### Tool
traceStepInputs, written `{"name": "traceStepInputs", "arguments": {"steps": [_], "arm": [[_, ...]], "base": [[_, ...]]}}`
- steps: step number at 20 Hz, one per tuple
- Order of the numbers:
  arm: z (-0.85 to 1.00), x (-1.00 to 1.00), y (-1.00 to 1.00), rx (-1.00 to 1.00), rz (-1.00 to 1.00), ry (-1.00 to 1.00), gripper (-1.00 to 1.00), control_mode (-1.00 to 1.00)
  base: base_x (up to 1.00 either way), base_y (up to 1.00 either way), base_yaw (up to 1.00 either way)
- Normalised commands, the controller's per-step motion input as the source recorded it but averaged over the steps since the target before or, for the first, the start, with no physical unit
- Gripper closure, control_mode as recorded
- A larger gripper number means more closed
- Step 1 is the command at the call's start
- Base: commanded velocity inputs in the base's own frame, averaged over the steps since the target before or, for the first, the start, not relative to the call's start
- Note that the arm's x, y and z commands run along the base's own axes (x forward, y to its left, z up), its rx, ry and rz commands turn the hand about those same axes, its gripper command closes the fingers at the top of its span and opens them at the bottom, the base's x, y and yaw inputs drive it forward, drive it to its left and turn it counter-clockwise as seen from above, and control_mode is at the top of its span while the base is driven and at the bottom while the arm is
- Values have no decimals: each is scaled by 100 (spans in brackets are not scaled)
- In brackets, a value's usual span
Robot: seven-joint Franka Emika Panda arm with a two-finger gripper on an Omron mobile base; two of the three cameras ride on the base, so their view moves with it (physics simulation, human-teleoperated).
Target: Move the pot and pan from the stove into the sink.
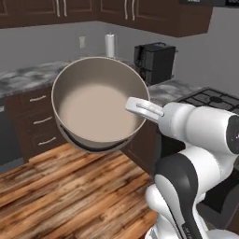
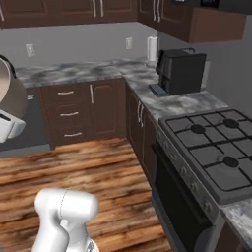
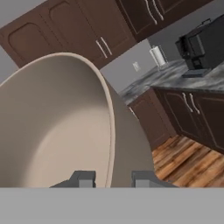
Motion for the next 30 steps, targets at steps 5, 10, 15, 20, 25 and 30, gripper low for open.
{"name": "traceStepInputs", "arguments": {"steps": [5,10,15,20,25,30], "arm": [[0,0,0,0,0,0,100,100],[0,0,0,0,0,0,100,100],[0,0,0,0,0,0,100,100],[0,0,0,0,0,0,100,100],[0,0,0,0,0,0,100,100],[0,0,0,0,0,0,100,100]], "base": [[-17,-6,31],[-1,0,3],[4,21,1],[8,72,7],[5,82,8],[4,84,6]]}}
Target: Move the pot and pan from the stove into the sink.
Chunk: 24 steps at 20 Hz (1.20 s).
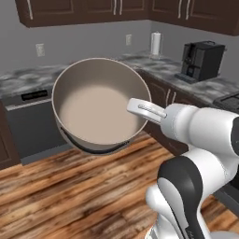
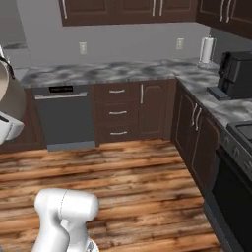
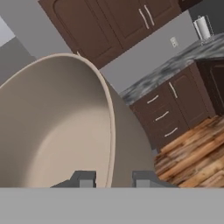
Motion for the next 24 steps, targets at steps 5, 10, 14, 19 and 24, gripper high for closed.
{"name": "traceStepInputs", "arguments": {"steps": [5,10,14,19,24], "arm": [[0,0,0,0,0,0,100,100],[0,0,0,0,0,0,100,100],[0,0,0,0,0,0,100,100],[0,0,0,0,0,0,100,100],[0,0,0,0,0,0,100,100]], "base": [[2,79,6],[0,66,6],[0,52,6],[0,21,3],[2,1,0]]}}
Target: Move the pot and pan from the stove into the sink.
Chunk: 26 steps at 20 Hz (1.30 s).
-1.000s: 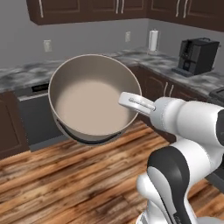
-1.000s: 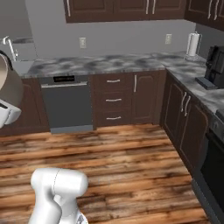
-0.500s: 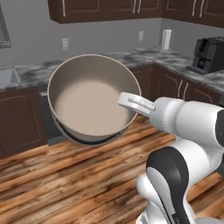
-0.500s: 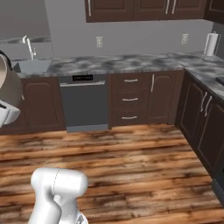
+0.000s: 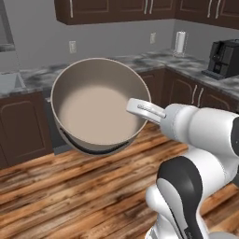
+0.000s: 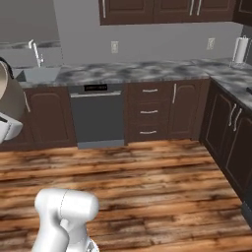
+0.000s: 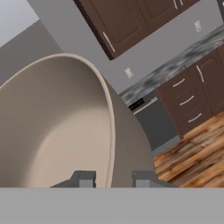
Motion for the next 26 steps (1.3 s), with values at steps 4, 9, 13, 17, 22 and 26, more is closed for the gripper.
{"name": "traceStepInputs", "arguments": {"steps": [4,9,13,17,22,26], "arm": [[0,0,0,0,0,0,100,100],[0,0,0,0,0,0,100,100],[0,0,0,0,0,0,100,100],[0,0,0,0,0,0,100,100],[0,0,0,0,0,0,100,100],[0,0,0,0,0,0,100,100]], "base": [[47,23,0],[62,31,0],[73,28,0],[78,31,0],[81,34,0],[81,37,0]]}}
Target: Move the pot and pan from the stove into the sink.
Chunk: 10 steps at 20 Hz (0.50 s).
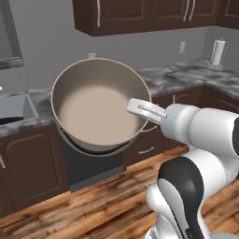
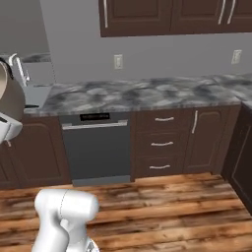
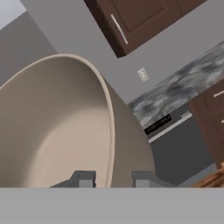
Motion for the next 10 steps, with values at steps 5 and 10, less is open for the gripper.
{"name": "traceStepInputs", "arguments": {"steps": [5,10], "arm": [[0,0,0,0,0,0,100,100],[0,0,0,0,0,0,100,100]], "base": [[85,39,0],[80,40,0]]}}
